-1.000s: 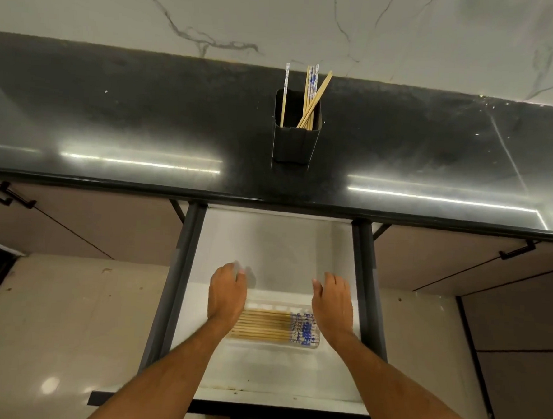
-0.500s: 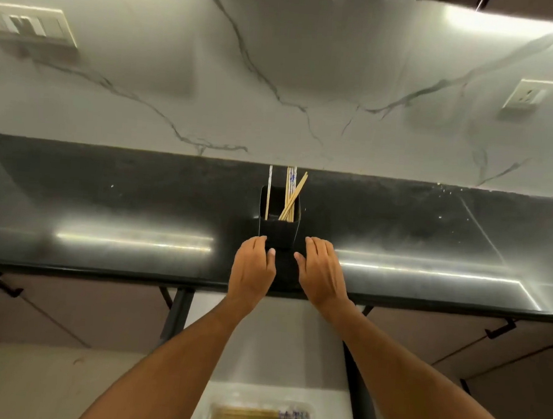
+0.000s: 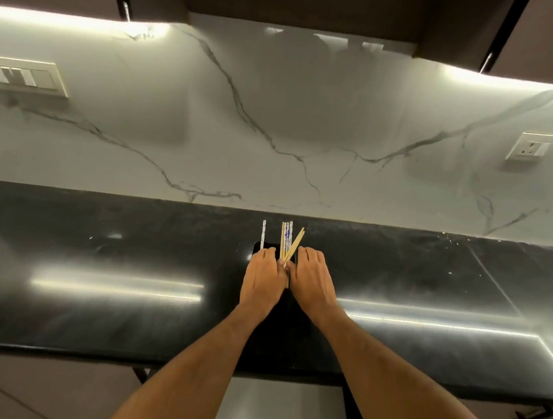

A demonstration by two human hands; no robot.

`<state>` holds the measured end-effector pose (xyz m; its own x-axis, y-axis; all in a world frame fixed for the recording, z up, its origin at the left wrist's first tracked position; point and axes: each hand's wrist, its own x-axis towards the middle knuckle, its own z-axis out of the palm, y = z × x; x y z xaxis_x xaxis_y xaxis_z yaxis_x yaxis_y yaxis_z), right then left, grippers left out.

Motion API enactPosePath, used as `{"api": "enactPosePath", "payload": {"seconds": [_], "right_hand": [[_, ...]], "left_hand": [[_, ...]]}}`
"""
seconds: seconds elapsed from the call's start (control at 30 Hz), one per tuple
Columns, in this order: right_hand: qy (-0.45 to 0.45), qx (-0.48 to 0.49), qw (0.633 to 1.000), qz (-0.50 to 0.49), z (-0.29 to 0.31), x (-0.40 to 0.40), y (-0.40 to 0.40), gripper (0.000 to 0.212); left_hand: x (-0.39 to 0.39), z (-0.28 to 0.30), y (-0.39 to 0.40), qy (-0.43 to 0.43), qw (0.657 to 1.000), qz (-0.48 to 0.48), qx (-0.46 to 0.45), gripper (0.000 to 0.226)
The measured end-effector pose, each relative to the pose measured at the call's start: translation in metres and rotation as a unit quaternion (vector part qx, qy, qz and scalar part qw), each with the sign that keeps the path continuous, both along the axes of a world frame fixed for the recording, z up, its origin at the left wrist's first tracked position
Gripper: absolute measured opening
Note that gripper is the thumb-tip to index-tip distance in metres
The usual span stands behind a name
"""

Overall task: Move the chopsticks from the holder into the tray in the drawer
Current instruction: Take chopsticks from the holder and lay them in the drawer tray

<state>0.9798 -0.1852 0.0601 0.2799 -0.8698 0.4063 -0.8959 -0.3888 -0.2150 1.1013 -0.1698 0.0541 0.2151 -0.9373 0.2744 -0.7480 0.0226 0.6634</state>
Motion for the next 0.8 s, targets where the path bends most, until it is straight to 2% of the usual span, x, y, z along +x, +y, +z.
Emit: {"api": "enactPosePath", "payload": {"seconds": [0.23, 0.43, 0.57, 0.63, 0.8], "right_hand": [[-0.142, 0.097, 0.983, -0.059, -0.012, 0.007, -0.048, 0.024], [-0.285, 0.177, 0.937, -0.102, -0.018, 0.019, -0.081, 0.039], [-0.368, 0.175, 0.906, -0.115, -0.019, 0.027, -0.092, 0.046], [-0.385, 0.155, 0.902, -0.12, -0.019, 0.031, -0.092, 0.047], [-0.34, 0.119, 0.926, -0.113, -0.019, 0.039, -0.091, 0.024]], "left_hand": [[-0.003, -0.012, -0.04, 0.011, 0.999, -0.002, 0.047, 0.024], [-0.004, -0.02, -0.058, 0.054, 0.993, -0.003, 0.101, 0.013], [-0.003, -0.021, -0.064, 0.103, 0.987, 0.004, 0.12, 0.01], [-0.004, -0.021, -0.065, 0.118, 0.984, 0.007, 0.129, 0.01], [-0.003, -0.021, -0.067, 0.114, 0.983, 0.009, 0.147, 0.02]]}}
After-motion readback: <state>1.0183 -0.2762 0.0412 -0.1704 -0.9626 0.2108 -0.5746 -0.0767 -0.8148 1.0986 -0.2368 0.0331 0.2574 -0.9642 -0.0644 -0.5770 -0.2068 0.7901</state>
